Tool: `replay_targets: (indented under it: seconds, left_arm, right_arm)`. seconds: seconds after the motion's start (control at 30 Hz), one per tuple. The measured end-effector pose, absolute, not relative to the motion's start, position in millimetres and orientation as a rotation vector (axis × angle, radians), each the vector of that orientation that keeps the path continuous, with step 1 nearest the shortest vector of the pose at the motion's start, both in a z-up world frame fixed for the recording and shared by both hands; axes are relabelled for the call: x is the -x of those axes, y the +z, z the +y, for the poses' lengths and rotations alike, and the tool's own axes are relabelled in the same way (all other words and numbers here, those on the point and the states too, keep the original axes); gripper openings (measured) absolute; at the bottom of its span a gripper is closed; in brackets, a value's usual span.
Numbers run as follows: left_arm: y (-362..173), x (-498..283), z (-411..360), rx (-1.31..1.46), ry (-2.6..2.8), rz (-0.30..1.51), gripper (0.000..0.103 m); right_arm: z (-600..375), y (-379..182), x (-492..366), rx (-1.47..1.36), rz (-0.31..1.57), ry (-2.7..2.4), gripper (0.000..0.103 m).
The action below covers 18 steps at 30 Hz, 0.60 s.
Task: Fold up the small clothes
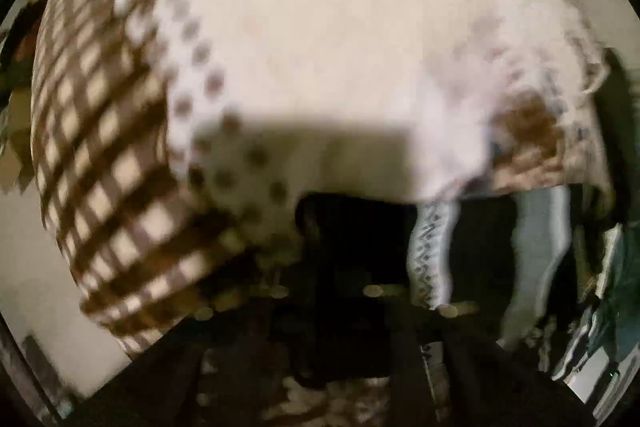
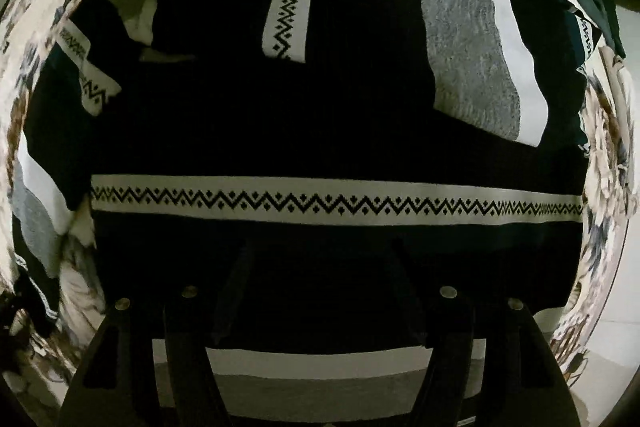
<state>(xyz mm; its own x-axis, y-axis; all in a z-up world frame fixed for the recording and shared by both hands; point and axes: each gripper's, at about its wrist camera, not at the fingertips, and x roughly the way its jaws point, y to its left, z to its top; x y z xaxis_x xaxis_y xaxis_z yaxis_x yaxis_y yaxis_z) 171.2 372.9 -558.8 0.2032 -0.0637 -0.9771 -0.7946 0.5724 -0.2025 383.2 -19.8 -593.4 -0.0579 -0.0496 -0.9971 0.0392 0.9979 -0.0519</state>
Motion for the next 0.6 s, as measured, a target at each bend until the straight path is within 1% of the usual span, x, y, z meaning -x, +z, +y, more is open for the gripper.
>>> replay_targets:
  seconds: [0.07,0.17,0.3,0.4,0.43,0.47,0.5,0.53,0.57,0.6]
  left_arm:
    - [-539,-170,384,0.862,0.595,1.191,0.004]
    - [-520,-183,409,0.842,0.597,1.129,0.004]
    - [-522,-202,444,0.835,0.601,1.087,0.004]
    - [-539,-220,464,0.863,0.573,1.097,0.005]
    - [-546,-221,469,0.898,0.549,1.11,0.008]
    - [-554,-221,472,0.945,0.533,1.121,0.009]
    - [-561,-218,473,0.997,0.51,1.127,0.011]
    - [-566,-214,473,1.039,0.495,1.131,0.024]
    - [-572,-208,471,1.086,0.484,1.133,0.04]
    - [-575,-199,468,1.131,0.466,1.111,0.047]
  right_arm:
    - [-26,-590,-379,0.002,1.623,-0.084,0.069]
    - [-32,-586,-375,-0.009,1.614,-0.089,0.069]
    - [-40,-577,-373,-0.013,1.595,-0.085,0.069]
    - [-45,-569,-374,0.001,1.573,-0.09,0.069]
    - [-47,-567,-375,0.009,1.564,-0.1,0.069]
    - [-50,-565,-375,0.017,1.55,-0.117,0.069]
    - [-55,-561,-375,0.023,1.533,-0.138,0.069]
    - [-60,-558,-375,0.024,1.518,-0.155,0.073]
    - [-65,-555,-375,0.014,1.506,-0.167,0.078]
    - [-68,-554,-377,-0.008,1.494,-0.176,0.085]
